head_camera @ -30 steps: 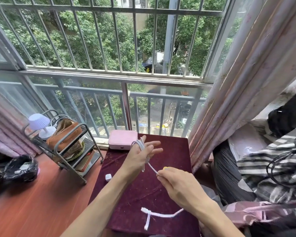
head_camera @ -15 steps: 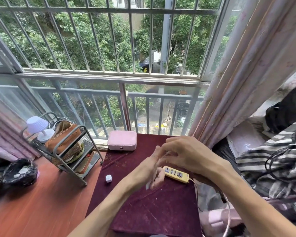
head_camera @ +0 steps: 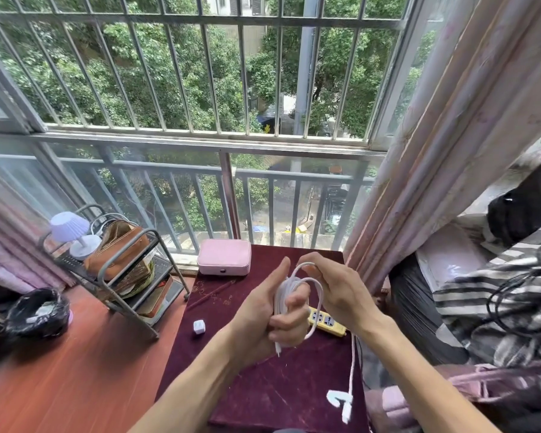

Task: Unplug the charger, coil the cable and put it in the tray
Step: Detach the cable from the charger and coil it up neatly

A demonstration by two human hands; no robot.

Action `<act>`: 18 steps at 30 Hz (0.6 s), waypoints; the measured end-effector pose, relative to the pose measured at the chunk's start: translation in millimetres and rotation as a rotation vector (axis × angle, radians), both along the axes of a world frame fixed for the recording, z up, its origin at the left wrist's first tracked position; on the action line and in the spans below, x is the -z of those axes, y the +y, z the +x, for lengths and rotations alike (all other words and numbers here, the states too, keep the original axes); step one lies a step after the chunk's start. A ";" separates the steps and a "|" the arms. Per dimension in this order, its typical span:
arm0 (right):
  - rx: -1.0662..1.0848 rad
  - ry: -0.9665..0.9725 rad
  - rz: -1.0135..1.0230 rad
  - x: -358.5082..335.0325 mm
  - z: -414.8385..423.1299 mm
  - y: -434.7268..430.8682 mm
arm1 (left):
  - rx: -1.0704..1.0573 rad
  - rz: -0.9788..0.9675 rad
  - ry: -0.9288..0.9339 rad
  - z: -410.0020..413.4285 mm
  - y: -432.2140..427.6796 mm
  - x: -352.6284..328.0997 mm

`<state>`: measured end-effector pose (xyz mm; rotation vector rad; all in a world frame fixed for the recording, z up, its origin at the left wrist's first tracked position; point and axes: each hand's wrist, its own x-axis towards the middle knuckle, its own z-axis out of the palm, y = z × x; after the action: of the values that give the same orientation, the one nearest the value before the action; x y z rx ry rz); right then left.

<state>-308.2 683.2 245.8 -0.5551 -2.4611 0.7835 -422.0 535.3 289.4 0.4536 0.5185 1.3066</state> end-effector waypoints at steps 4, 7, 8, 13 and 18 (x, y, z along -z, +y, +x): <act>0.006 -0.090 -0.252 25.0 -6.8 -11.3 | -0.146 0.047 -0.024 -7.9 10.7 -4.0; -0.046 -0.132 -0.378 39.5 -8.2 -24.8 | -0.311 0.059 0.037 -22.6 23.6 -3.6; -0.056 -0.140 -0.390 40.6 -8.1 -30.8 | -0.361 0.053 0.068 -27.6 28.2 -2.2; -0.081 -0.178 -0.449 38.2 -1.5 -51.7 | -0.564 -0.090 0.373 -48.6 41.6 21.9; -0.113 -0.249 -0.201 8.0 15.7 -62.2 | -0.562 -0.185 0.600 -54.2 37.0 45.4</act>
<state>-292.5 621.0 237.8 -0.6233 -2.6771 1.0733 -476.2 572.4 244.0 0.5685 1.3297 1.6318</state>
